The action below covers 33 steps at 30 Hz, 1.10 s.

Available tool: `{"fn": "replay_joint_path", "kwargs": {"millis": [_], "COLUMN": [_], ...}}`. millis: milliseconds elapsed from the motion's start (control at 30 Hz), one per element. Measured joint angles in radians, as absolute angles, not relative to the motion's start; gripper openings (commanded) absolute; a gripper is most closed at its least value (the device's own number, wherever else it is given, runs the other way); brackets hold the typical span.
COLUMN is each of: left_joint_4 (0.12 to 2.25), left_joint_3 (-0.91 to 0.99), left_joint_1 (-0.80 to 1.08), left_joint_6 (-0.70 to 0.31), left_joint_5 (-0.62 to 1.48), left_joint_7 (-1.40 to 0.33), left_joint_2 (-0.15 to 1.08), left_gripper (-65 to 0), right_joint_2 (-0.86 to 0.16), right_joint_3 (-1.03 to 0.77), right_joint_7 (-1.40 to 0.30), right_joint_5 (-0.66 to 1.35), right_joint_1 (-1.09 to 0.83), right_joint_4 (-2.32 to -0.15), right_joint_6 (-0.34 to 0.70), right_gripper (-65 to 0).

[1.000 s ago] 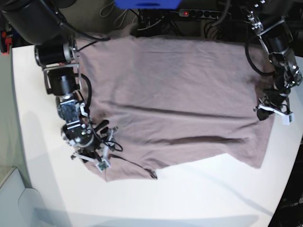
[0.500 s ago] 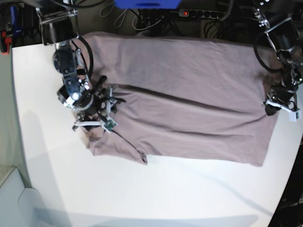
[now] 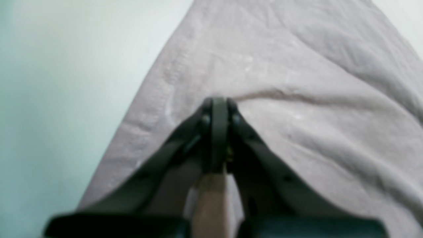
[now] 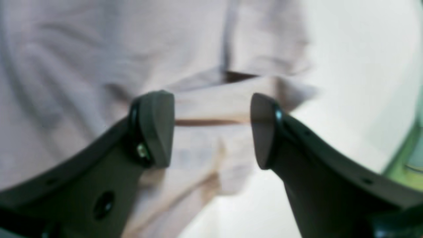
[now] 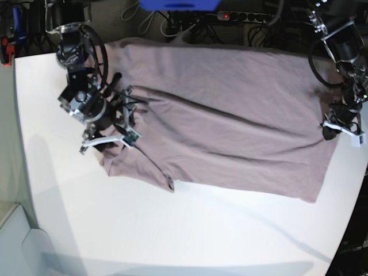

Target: Layout the t-shirt on the table in an organized manner, then fold the t-shirt properly

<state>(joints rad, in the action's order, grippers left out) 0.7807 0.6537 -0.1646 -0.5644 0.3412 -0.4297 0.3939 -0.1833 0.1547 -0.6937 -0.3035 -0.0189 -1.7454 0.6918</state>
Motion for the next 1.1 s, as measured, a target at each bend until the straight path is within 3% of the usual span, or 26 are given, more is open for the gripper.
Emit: {"fn": "replay_joint_path", "kwargs": {"millis": [167,400,1100], "left_joint_4": [0.781,0.781,0.781], "left_joint_3": [0.654,0.654,0.654], "left_joint_1": [-0.165,-0.165,-0.164], "left_joint_6": [-0.564,-0.564,-0.564], "left_joint_5": [0.341,0.341,0.341], "left_joint_7": [-0.432,-0.432,-0.432], "left_joint_2": [0.394,0.394,0.394], "left_gripper": [-65.0,-65.0,-65.0], "right_joint_2": [-0.159,-0.134,-0.128], "right_joint_3": [0.164,0.164,0.159], "right_joint_7": [-0.679,-0.669,-0.616], "right_joint_5": [-0.299,-0.305,-0.296], "right_joint_1": [0.091,0.21,0.211], "right_joint_4": [-1.645,-1.424,-1.361], "right_joint_6": [0.693,0.695,0.695], "right_gripper": [-29.7,-39.4,-40.0]}}
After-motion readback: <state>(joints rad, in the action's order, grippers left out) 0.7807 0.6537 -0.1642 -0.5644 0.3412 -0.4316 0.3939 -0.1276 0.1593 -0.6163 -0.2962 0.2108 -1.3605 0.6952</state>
